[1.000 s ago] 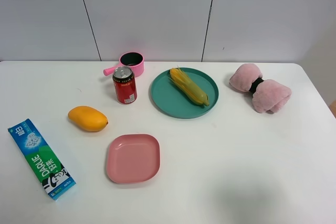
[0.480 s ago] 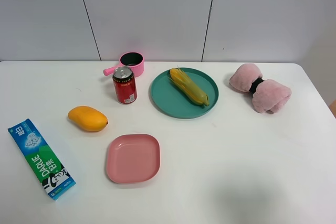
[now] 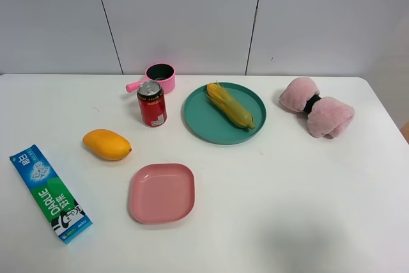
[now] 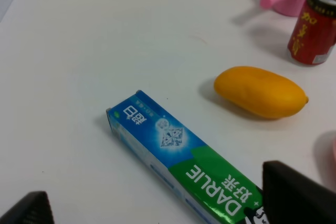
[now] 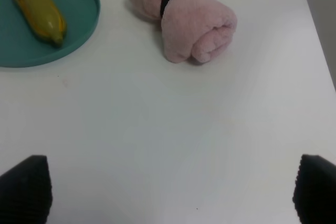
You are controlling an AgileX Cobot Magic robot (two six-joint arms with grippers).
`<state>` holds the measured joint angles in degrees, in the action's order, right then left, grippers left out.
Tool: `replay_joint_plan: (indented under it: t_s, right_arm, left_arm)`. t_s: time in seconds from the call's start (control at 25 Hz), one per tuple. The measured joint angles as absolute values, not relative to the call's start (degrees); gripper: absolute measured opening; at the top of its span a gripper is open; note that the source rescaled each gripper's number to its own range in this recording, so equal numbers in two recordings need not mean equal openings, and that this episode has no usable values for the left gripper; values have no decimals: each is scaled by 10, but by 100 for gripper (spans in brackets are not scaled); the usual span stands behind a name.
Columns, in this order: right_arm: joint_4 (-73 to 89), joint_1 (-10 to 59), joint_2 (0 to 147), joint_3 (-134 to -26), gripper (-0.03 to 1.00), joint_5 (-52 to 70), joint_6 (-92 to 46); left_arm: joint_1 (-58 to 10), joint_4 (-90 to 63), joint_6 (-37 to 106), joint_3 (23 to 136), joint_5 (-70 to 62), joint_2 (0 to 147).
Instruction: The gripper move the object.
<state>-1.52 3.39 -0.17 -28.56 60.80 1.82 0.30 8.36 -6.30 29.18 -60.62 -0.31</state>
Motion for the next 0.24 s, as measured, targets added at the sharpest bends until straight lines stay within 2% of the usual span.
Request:
replay_joint_plan:
  t_s: [0.24]
  right_arm:
    - [-15,34,-2,-286,97,608,18]
  left_arm:
    - [3,84,-63,292,-606,-3]
